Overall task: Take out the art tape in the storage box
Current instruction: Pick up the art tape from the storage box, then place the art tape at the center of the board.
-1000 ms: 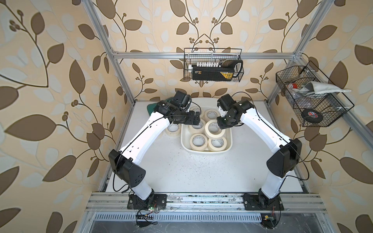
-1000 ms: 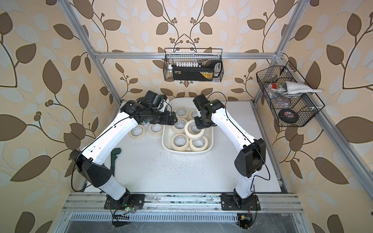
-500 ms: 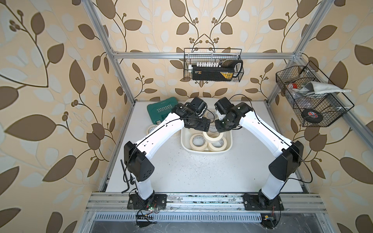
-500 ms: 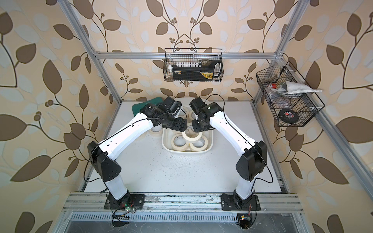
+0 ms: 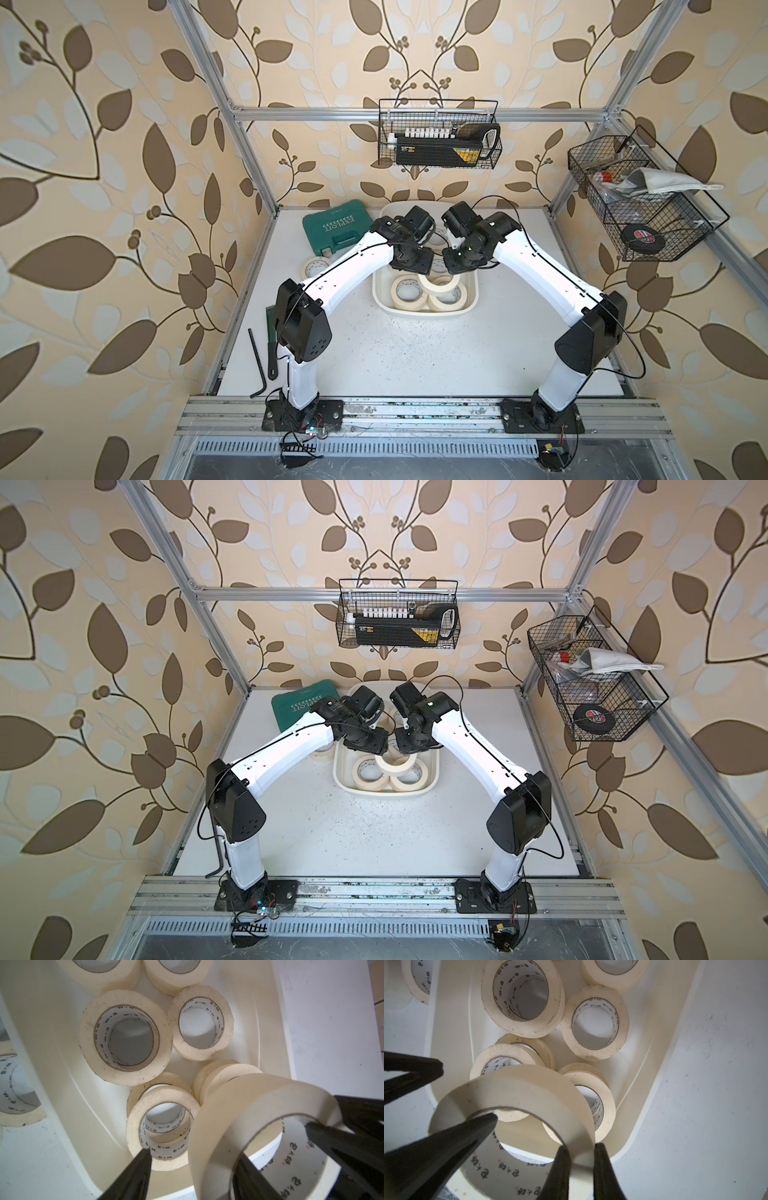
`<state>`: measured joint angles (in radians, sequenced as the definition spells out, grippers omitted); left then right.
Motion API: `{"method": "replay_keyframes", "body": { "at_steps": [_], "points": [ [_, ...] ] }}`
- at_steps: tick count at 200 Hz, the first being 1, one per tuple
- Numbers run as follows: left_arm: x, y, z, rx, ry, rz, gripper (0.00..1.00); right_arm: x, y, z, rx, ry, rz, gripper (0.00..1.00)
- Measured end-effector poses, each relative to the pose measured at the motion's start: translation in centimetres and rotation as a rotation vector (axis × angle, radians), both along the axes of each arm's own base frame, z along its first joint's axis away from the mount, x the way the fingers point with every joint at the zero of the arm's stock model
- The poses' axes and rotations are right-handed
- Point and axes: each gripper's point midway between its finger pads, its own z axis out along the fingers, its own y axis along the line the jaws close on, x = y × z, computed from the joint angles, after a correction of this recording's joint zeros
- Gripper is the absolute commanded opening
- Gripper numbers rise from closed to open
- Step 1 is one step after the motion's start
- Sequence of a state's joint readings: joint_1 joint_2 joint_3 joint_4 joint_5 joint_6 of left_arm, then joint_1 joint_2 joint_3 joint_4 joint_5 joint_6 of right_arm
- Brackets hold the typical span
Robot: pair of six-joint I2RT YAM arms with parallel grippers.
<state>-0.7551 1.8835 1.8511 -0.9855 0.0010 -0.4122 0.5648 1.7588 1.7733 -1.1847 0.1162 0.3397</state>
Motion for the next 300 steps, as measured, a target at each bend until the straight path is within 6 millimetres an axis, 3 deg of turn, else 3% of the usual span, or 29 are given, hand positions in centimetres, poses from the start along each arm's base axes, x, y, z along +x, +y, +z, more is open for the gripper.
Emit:
{"method": "replay_keyframes", "body": {
  "at_steps": [35, 75, 121, 148, 192, 225, 264, 300],
  "points": [
    [0.1, -0.7, 0.1, -0.026, -0.007, 0.001, 0.29, 0.1, 0.2, -0.1, 0.008, -0.006, -0.005, 0.03],
    [-0.3, -1.0, -0.8, -0.011, 0.006, -0.011, 0.16, 0.1, 0.2, -0.2, 0.005, -0.004, -0.005, 0.11],
    [-0.2, -1.0, -0.8, -0.013, 0.007, -0.006, 0.12, -0.2, 0.4, 0.7, 0.042, -0.018, -0.001, 0.47],
    [-0.2, -0.9, -0.8, -0.013, 0.01, 0.004, 0.1, -0.7, 0.7, 2.6, 0.098, -0.055, 0.007, 0.59],
    [-0.4, -0.7, -1.0, -0.002, 0.02, 0.01, 0.11, -1.7, 0.3, 6.8, 0.181, -0.165, 0.014, 0.67],
    [-0.5, 0.1, -0.7, 0.024, 0.009, 0.024, 0.02, -2.6, -1.0, 9.2, 0.231, -0.249, 0.003, 0.69],
    [-0.3, 2.4, 1.1, 0.054, -0.033, 0.067, 0.0, -2.8, -3.7, 9.9, 0.253, -0.29, -0.057, 0.7],
    [-0.6, 5.9, 4.0, 0.047, -0.093, 0.134, 0.0, -2.4, -5.2, 8.7, 0.24, -0.271, -0.103, 0.7]
  ]
}}
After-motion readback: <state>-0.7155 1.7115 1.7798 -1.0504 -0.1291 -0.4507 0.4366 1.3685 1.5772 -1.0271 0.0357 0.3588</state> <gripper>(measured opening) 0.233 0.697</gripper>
